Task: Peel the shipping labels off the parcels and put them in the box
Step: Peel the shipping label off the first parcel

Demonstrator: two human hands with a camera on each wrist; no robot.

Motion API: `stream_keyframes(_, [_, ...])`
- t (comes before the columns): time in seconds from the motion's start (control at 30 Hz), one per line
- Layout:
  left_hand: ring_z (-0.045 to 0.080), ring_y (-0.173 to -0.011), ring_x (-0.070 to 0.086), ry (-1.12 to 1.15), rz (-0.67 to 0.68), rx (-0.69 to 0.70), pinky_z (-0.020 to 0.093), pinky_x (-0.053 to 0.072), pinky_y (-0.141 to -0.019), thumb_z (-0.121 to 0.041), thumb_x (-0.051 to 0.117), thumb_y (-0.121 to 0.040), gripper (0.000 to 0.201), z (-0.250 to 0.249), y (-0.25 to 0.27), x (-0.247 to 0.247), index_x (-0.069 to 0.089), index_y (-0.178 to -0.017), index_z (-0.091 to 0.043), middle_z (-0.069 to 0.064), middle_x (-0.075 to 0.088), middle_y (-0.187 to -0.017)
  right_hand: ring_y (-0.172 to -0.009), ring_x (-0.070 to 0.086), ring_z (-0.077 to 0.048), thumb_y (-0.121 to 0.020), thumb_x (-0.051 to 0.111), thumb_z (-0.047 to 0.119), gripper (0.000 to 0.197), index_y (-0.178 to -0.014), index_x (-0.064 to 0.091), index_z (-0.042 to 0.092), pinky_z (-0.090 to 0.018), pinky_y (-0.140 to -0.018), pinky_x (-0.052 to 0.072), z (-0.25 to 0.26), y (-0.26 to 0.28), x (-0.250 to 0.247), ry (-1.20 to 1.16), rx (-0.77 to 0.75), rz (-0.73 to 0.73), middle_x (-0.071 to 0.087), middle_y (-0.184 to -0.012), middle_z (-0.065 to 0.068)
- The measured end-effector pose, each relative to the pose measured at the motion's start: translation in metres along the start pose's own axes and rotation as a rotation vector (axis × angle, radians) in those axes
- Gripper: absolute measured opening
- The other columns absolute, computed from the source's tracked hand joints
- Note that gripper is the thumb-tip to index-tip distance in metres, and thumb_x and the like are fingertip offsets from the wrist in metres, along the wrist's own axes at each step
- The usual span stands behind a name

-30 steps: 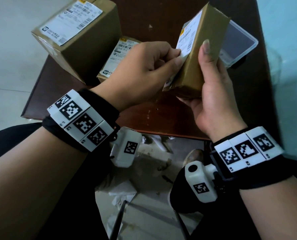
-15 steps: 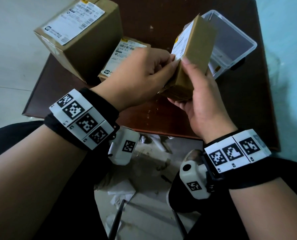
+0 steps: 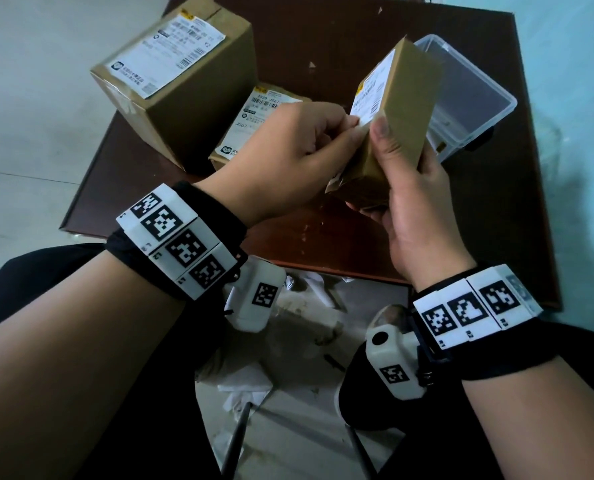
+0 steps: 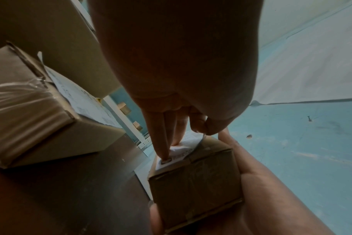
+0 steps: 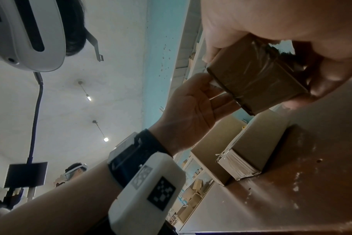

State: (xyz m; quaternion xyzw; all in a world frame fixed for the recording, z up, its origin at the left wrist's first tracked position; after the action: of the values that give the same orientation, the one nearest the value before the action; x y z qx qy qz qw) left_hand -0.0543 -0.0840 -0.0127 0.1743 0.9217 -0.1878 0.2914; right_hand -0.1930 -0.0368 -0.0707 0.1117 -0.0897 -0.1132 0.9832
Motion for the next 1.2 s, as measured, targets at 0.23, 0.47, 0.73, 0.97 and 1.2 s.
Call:
stream_keyframes(0.23, [0.031, -0.069, 0.065, -0.003, 0.023, -0.002, 0.048, 0.048, -0.066, -0.038, 0.051, -0.106, 0.046, 0.0, 0.0011, 0.0008, 0.069, -0.088, 0.0, 0.017, 0.072, -0.08, -0.112, 0.077, -0.019, -0.083, 0.084, 0.056, 0.045, -0.12, 0.071, 0.034, -0.049, -0.094, 0.065, 0.0003, 0.0001, -0.0005, 0.002, 0.008, -0.023, 0.08, -0.117, 0.007])
stream_keyframes(0.47, [0.037, -0.078, 0.069, 0.028, 0.033, 0.014, 0.052, 0.051, -0.067, -0.044, 0.05, -0.104, 0.051, 0.0032, -0.0023, 0.0022, 0.067, -0.087, 0.001, 0.024, 0.075, -0.096, -0.112, 0.077, -0.016, -0.083, 0.082, 0.052, 0.04, -0.117, 0.071, 0.034, -0.052, -0.103, 0.061, 0.0025, 0.001, -0.0012, -0.005, 0.006, -0.018, 0.081, -0.112, 0.01])
stream_keyframes(0.73, [0.037, -0.081, 0.069, 0.022, 0.014, 0.042, 0.052, 0.052, -0.07, -0.039, 0.05, -0.105, 0.047, -0.0015, -0.0004, -0.0002, 0.067, -0.091, 0.003, 0.024, 0.074, -0.095, -0.111, 0.078, -0.019, -0.089, 0.083, 0.045, 0.031, -0.115, 0.073, 0.032, -0.052, -0.102, 0.061, 0.004, 0.0015, -0.0036, -0.027, -0.004, -0.042, 0.081, -0.113, 0.006])
stream_keyframes(0.97, [0.033, -0.08, 0.07, 0.03, 0.025, 0.045, 0.05, 0.051, -0.071, -0.037, 0.05, -0.106, 0.043, -0.0035, 0.0, -0.0008, 0.07, -0.096, 0.001, 0.021, 0.075, -0.095, -0.112, 0.078, -0.022, -0.086, 0.083, 0.046, 0.042, -0.123, 0.072, 0.029, -0.047, -0.095, 0.064, 0.0042, 0.0017, -0.0046, -0.044, 0.008, -0.053, 0.08, -0.116, 0.001])
stream_keyframes(1.2, [0.025, -0.079, 0.07, -0.009, 0.055, 0.044, 0.042, 0.053, -0.071, -0.032, 0.05, -0.108, 0.038, -0.0051, 0.0007, -0.002, 0.071, -0.105, 0.0, 0.015, 0.075, -0.093, -0.113, 0.077, -0.024, -0.097, 0.074, 0.052, 0.033, -0.124, 0.071, 0.033, -0.05, -0.095, 0.065, 0.003, 0.0, -0.0067, -0.053, 0.05, -0.056, 0.079, -0.122, -0.002])
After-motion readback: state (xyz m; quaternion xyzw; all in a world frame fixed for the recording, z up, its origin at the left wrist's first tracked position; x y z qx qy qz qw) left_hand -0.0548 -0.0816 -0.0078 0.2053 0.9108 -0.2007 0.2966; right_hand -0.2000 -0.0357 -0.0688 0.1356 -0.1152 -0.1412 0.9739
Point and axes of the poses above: each hand's wrist, its own y-axis away from the middle knuckle, its own x-axis out of the palm, z = x × y, the point moved 10 cm from there along -y, towards the middle knuckle
